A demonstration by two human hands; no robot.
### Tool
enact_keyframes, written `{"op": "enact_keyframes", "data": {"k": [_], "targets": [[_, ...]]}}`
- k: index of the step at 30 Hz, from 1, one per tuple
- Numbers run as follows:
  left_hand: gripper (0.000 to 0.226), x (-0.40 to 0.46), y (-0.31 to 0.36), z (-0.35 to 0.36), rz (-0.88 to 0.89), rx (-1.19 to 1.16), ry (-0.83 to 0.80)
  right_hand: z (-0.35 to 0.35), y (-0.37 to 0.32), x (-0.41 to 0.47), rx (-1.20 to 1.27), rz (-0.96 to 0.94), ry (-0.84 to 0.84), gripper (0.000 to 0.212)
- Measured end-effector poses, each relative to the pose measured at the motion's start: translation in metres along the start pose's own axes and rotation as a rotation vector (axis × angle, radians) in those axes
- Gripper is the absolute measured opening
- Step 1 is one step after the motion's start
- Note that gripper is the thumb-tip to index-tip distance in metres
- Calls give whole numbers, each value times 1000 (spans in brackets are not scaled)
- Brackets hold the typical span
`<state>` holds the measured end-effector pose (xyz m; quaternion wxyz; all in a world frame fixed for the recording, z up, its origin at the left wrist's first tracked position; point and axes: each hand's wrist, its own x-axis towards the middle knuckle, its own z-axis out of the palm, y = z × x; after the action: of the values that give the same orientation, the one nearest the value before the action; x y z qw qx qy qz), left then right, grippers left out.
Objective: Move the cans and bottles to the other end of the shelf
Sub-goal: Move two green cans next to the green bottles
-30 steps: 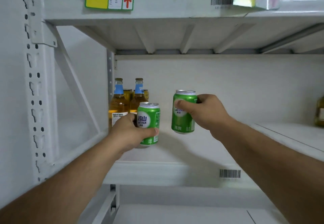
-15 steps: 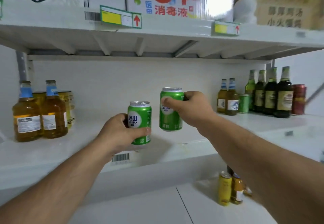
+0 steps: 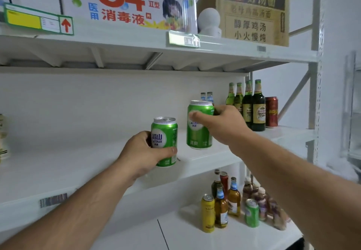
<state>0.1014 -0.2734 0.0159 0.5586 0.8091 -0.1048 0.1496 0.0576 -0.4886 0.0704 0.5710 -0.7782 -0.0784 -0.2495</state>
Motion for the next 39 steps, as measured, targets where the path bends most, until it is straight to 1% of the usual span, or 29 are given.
{"op": "enact_keyframes", "data": {"k": [6, 9, 12, 14, 16, 21, 28, 31, 35, 39], "targets": [[53, 28, 7, 43, 52, -33, -76, -29, 17, 17, -51, 9, 68, 28], [54, 39, 10, 63, 59, -45, -118, -42, 25, 25, -72, 10, 92, 26], [49, 46, 16, 84, 78, -31, -147, -56, 33, 33, -80, 7, 98, 25], [51, 51, 19, 99, 81, -34, -153, -68, 40, 39, -96, -2, 104, 24], [56, 57, 21, 114, 76, -37, -152, -81, 48, 45, -90, -8, 111, 26], [53, 64, 31, 161, 48, -50, -137, -123, 73, 66, -75, -14, 83, 31], [52, 69, 55, 238, 6, -74, -86, -191, 111, 102, -43, -29, -26, 20], [50, 70, 65, 266, -14, -100, -59, -214, 129, 120, -34, -24, -50, 21], [47, 77, 72, 293, -40, -111, -32, -234, 149, 143, -22, -25, -75, 23], [45, 93, 71, 308, -68, -97, -9, -238, 170, 169, -5, -20, -79, 27]]}}
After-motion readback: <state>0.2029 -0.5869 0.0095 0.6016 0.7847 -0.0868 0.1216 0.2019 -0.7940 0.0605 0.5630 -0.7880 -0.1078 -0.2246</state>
